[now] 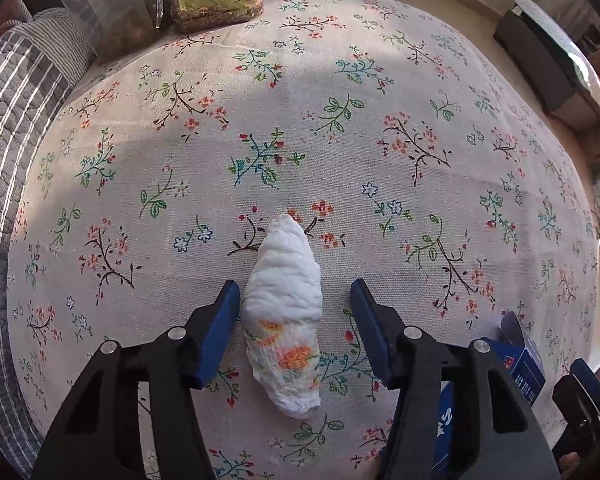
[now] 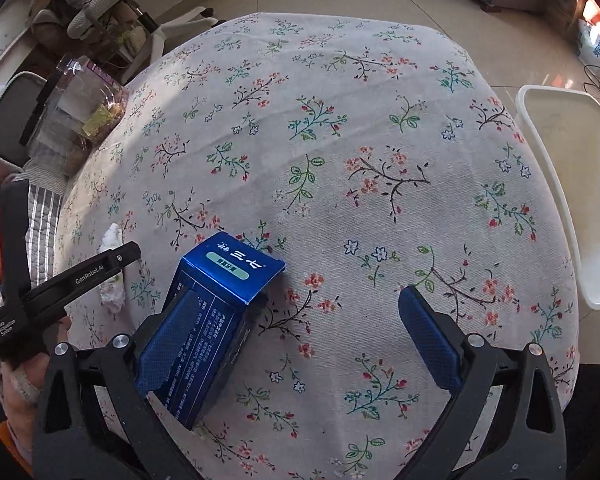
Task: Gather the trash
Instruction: 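Close the left tool on the white tissue while the right tool grasps the blue box, then lift the blue box with the right tool while the left tool lifts the tissue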
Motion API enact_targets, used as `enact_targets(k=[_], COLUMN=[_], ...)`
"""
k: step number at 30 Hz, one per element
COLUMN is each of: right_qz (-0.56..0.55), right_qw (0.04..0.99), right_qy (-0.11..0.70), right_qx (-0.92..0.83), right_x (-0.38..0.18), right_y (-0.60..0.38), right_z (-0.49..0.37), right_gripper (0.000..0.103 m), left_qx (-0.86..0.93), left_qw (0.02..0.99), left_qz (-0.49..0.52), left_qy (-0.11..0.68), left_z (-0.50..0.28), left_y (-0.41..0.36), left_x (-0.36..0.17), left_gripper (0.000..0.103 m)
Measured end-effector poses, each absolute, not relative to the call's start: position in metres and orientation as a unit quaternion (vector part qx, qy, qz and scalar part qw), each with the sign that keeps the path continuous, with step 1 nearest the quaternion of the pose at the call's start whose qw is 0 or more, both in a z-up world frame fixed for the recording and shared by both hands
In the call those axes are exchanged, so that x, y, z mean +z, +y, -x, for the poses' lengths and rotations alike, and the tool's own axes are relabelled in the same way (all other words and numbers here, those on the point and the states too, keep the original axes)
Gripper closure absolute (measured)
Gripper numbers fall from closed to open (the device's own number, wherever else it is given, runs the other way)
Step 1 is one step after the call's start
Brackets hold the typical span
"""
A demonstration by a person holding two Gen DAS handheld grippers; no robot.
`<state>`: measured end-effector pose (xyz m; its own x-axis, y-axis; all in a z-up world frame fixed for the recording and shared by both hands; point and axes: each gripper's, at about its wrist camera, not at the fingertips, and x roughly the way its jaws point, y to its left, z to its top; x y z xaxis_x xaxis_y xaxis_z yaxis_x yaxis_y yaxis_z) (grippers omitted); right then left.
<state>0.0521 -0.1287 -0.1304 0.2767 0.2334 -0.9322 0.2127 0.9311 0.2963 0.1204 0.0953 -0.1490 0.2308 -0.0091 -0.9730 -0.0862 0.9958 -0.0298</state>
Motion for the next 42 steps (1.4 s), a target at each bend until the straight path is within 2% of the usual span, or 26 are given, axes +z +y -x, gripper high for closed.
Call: enact_targets(k=[1, 3, 4, 14, 15, 18, 23, 32, 42], right_qz=[-0.195, -0.209, -0.211, -0.142, -0.145, -0.149, -0.123, -0.098, -0.06], right_qw=[0.77, 0.761, 0.761, 0.783, 0.779, 0.774, 0.792, 0.829, 0.889], right_qy=[0.608, 0.615, 0.614, 0.606, 0.609, 0.616, 0.598, 0.551, 0.453], right_qx=[0.007, 0.008, 0.008, -0.026, -0.027, -0.017, -0.007, 0.01, 0.028], right_x=[-0.135, -0.14, -0.14, -0.132, -0.136, -0.144, -0.136, -0.103, -0.052], right_y=[-0.124, -0.113, -0.106, -0.062, -0.061, -0.06, -0.047, -0.04, -0.034], right_z=[-0.05, -0.044, -0.042, -0.054, -0.055, -0.056, -0.061, -0.088, -0.121], right_gripper=[0.007, 0.007, 0.007, 0.008, 0.011, 0.034, 0.047, 0.048, 0.048], left_qx=[0.022, 0.018, 0.016, -0.007, -0.009, -0.014, -0.011, 0.006, 0.026], left_qw=[0.784, 0.787, 0.788, 0.839, 0.843, 0.853, 0.857, 0.86, 0.867], left_qz=[0.034, 0.023, 0.023, 0.071, 0.077, 0.094, 0.116, 0.141, 0.168], left_qy=[0.619, 0.617, 0.615, 0.54, 0.532, 0.514, 0.501, 0.49, 0.469], left_z=[-0.118, -0.116, -0.112, -0.095, -0.094, -0.091, -0.091, -0.09, -0.095], left_y=[0.095, 0.099, 0.1, 0.127, 0.129, 0.133, 0.141, 0.153, 0.16], left_x=[-0.149, -0.148, -0.146, -0.084, -0.078, -0.061, -0.052, -0.051, -0.051], left_gripper=[0.05, 0.064, 0.067, 0.067, 0.067, 0.067, 0.067, 0.067, 0.067])
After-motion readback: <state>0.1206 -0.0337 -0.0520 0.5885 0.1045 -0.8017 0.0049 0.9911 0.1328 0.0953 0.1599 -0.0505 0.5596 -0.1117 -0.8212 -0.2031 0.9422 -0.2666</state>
